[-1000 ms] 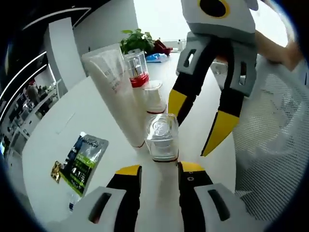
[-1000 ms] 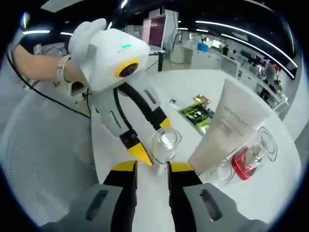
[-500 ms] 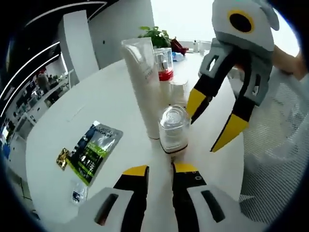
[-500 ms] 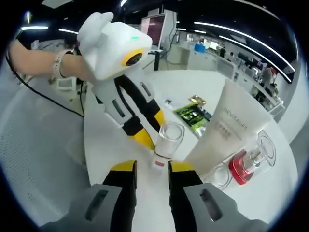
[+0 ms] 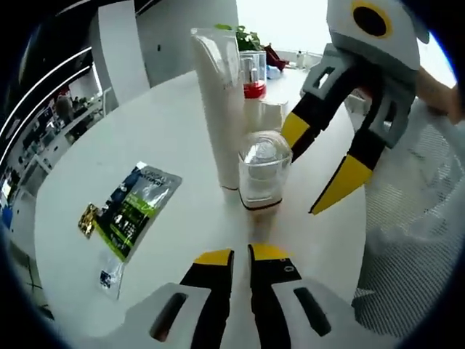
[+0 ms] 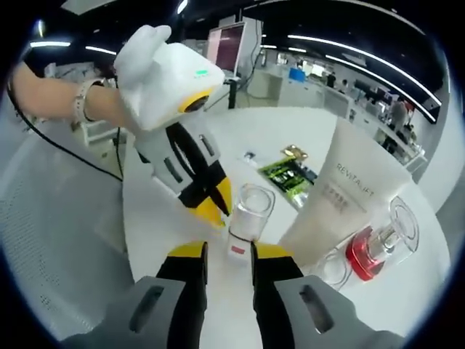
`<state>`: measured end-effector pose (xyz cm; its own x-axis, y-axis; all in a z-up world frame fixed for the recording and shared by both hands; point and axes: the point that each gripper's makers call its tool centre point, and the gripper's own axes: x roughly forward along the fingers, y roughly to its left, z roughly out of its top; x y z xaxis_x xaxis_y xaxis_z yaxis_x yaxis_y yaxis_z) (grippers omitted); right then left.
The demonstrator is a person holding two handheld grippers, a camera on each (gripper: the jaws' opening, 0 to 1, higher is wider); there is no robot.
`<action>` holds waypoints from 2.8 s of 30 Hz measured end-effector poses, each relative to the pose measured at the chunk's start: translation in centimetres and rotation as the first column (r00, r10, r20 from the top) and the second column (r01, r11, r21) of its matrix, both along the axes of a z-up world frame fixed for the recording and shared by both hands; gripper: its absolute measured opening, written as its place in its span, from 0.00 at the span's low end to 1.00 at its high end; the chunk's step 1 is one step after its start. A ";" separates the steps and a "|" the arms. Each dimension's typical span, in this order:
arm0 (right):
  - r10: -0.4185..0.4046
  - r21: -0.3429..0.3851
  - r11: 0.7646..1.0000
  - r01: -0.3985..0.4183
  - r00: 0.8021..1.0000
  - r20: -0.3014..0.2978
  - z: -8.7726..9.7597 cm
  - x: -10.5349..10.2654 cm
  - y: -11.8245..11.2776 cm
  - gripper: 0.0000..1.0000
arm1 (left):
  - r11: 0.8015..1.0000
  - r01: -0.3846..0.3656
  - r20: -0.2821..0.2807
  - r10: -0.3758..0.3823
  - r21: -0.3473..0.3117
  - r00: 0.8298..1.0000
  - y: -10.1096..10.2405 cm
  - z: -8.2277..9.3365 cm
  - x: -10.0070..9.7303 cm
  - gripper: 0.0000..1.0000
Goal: Arrange the skincare products in the storage area until every visible bottle or jar stands upright without overlapping.
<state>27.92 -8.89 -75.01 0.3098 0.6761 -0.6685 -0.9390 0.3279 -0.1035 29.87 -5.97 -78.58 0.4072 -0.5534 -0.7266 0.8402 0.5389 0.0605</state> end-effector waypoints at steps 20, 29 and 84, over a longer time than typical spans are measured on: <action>-0.015 -0.014 1.000 0.016 1.000 0.026 -0.3 0.6 -0.1 0.27 | 1.000 0.013 -0.043 -0.014 -0.026 0.999 -2.4 -0.2 -0.6 0.16; -0.008 0.012 1.000 0.008 1.000 0.001 0.0 0.1 0.3 0.25 | 1.000 0.012 -0.030 -0.012 -0.015 0.999 -2.1 -0.2 0.0 0.16; -0.220 -0.185 0.964 0.194 0.966 -0.137 -2.0 1.2 -7.8 0.27 | 0.999 0.008 -0.039 -0.010 -0.033 0.999 -6.4 -1.1 1.9 0.10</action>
